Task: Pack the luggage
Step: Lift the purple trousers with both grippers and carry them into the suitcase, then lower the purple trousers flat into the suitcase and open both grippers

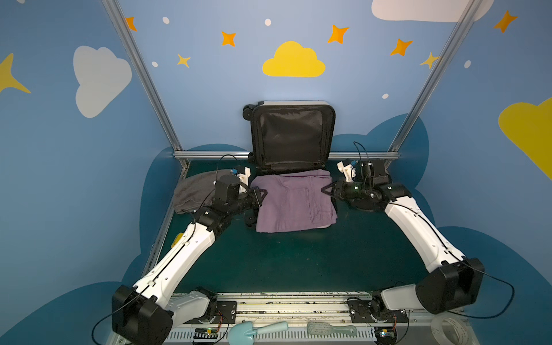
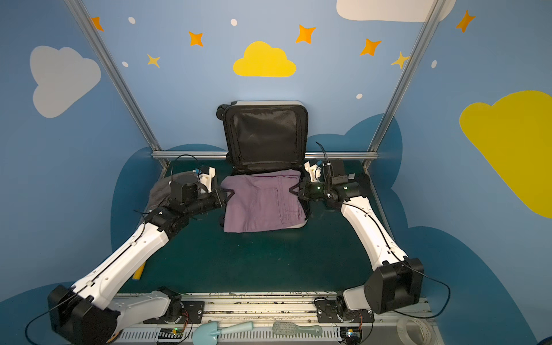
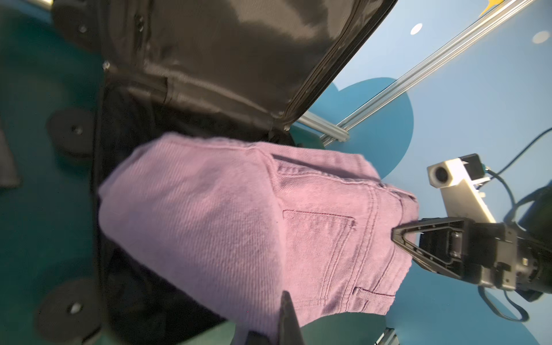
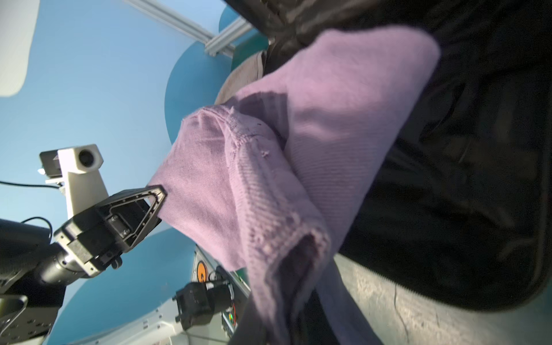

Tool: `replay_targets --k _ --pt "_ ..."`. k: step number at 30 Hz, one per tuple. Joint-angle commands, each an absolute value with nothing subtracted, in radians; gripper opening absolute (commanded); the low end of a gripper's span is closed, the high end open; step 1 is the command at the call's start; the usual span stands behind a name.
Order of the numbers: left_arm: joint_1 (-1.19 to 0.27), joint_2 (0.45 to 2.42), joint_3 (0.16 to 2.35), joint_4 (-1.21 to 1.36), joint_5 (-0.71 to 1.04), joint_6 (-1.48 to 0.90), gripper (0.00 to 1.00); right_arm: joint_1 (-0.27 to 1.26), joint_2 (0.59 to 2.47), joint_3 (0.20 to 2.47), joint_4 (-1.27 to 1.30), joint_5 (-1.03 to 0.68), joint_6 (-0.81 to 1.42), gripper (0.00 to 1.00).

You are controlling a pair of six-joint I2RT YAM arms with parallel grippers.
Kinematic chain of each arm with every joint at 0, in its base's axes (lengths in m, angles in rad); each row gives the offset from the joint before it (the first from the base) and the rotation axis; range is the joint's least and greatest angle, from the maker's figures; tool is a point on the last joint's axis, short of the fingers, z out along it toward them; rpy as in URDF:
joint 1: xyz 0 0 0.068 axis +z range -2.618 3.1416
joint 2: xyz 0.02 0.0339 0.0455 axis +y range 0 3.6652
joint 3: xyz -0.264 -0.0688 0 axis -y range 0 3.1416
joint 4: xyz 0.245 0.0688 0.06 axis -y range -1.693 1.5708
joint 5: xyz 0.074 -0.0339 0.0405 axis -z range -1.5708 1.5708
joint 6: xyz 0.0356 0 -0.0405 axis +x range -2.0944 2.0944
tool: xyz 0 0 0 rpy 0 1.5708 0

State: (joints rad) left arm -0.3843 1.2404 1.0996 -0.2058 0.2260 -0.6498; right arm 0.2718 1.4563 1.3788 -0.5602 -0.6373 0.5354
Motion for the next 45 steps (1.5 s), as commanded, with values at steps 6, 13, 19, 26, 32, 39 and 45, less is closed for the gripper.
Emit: replay_targets --k 6,13,19,26,32,39,45 --pt "-0.325 1.507 1.298 -0.062 0.326 -0.591 0.03 0.196 1.664 1.572 -0.479 -0.706 0.543 0.0" --pt "-0.28 1.682 1.384 -0.044 0.363 -0.577 0.03 0.175 1.817 1.634 -0.453 -0.727 0.552 0.0" --pt "-0.252 1.775 1.386 -0.06 0.356 -0.545 0.03 0.174 1.923 1.624 -0.424 -0.738 0.563 0.0" --pt "-0.23 1.88 1.414 -0.129 0.346 -0.484 0.03 0.173 2.018 1.608 -0.414 -0.701 0.538 0.0" --pt "-0.229 1.938 1.464 -0.204 0.302 -0.452 0.32 0.173 2.071 1.632 -0.46 -0.665 0.511 0.0" --pt "-0.229 1.908 1.532 -0.273 0.273 -0.428 0.82 0.174 2.098 1.705 -0.559 -0.657 0.487 0.44" --pt "-0.237 1.846 1.607 -0.33 0.269 -0.414 0.98 0.173 2.04 1.733 -0.642 -0.614 0.453 0.59"
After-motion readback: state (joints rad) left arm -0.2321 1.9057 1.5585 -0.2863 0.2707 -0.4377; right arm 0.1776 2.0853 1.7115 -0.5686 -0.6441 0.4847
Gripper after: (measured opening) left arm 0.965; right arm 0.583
